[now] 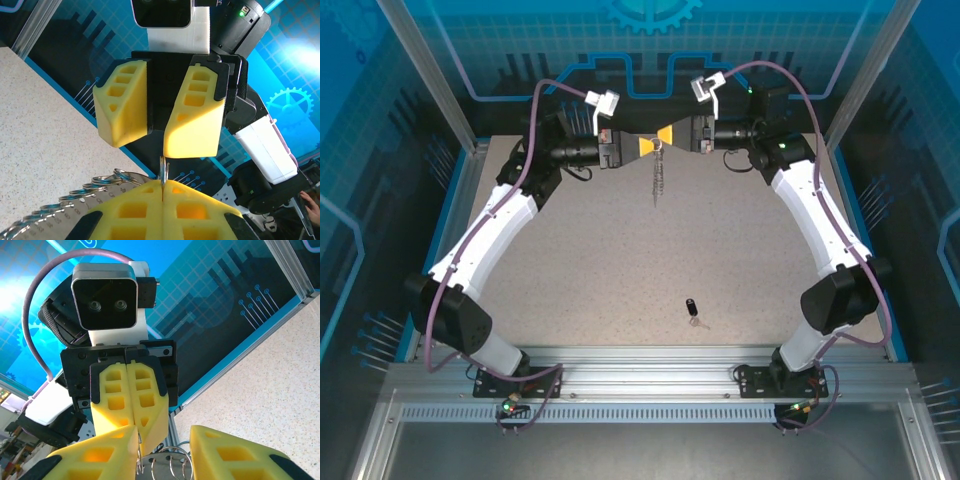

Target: Put the keys on the keyring

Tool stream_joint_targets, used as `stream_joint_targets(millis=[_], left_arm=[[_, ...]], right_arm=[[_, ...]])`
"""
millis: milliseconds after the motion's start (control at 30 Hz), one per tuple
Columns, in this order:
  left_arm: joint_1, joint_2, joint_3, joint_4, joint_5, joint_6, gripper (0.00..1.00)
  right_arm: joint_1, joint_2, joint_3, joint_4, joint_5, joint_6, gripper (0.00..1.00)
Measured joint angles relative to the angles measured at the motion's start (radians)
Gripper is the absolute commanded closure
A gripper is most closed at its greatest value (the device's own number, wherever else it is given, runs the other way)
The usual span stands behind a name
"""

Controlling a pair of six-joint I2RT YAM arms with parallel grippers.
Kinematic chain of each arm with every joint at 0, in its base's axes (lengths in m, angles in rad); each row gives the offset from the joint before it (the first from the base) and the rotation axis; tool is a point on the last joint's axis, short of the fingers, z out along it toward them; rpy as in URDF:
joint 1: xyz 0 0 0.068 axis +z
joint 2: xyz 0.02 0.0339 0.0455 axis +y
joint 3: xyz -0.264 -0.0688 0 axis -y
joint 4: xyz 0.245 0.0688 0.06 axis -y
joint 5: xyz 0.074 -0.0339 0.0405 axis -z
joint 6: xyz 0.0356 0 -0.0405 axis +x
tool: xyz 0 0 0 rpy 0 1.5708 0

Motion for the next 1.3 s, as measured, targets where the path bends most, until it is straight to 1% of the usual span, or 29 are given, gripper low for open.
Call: stream_joint_targets(millis=[167,200,300,433,600,733,767,800,833,867,900,967,1067,1133,1300], left_arm=[[0.000,0.000,0.000,-0.005,0.000,0.000,1.00],[0.000,0.000,0.000,-0.008,-0.001,0.000,1.00],[0.000,0.000,0.000,-0.009,0.000,0.000,1.00],[0.000,0.003,0.000,-0.018,-0.001,0.000,1.00],[0.001,0.005,0.000,-0.022,-0.003,0.001,1.00],[0.002,0.010,0.000,-0.023,-0.020,0.001,1.00],[0.002,0.010,0.000,-0.024,-0.029,0.000,0.98],[0.002,0.011,0.000,-0.027,-0.039,0.000,0.93],[0.002,0.013,0.000,-0.031,-0.053,0.000,0.83],[0.002,0.013,0.000,-0.034,-0.068,-0.001,0.77],[0.002,0.014,0.000,-0.038,-0.077,-0.006,0.74],[0.002,0.014,0.000,-0.037,-0.097,-0.011,0.63],[0.002,0.014,0.000,-0.027,-0.129,-0.029,0.50],[0.002,0.011,-0.002,-0.011,-0.161,-0.048,0.45],[0.002,-0.021,-0.040,0.042,-0.242,-0.107,0.42]], right_arm=[[0.005,0.014,0.015,-0.033,-0.027,-0.018,0.68],[0.006,0.017,0.021,-0.043,-0.030,-0.025,0.70],[0.014,0.027,0.045,-0.076,-0.043,-0.048,0.80],[0.019,0.035,0.068,-0.111,-0.054,-0.074,1.00],[0.019,0.042,0.079,-0.134,-0.051,-0.082,1.00],[0.019,0.042,0.076,-0.129,-0.023,-0.077,1.00],[0.019,0.042,0.069,-0.113,-0.014,-0.069,1.00],[0.019,0.041,0.060,-0.098,-0.006,-0.059,1.00],[0.019,0.041,0.050,-0.077,0.004,-0.045,1.00],[0.019,0.041,0.038,-0.051,0.012,-0.026,1.00],[0.019,0.041,0.030,-0.034,0.023,-0.014,1.00],[0.019,0.041,0.014,0.000,0.044,0.016,1.00],[0.019,0.041,0.006,0.039,0.081,0.046,1.00],[0.014,0.041,-0.003,0.079,0.098,0.068,1.00],[-0.014,0.035,-0.078,0.236,0.142,0.173,1.00]])
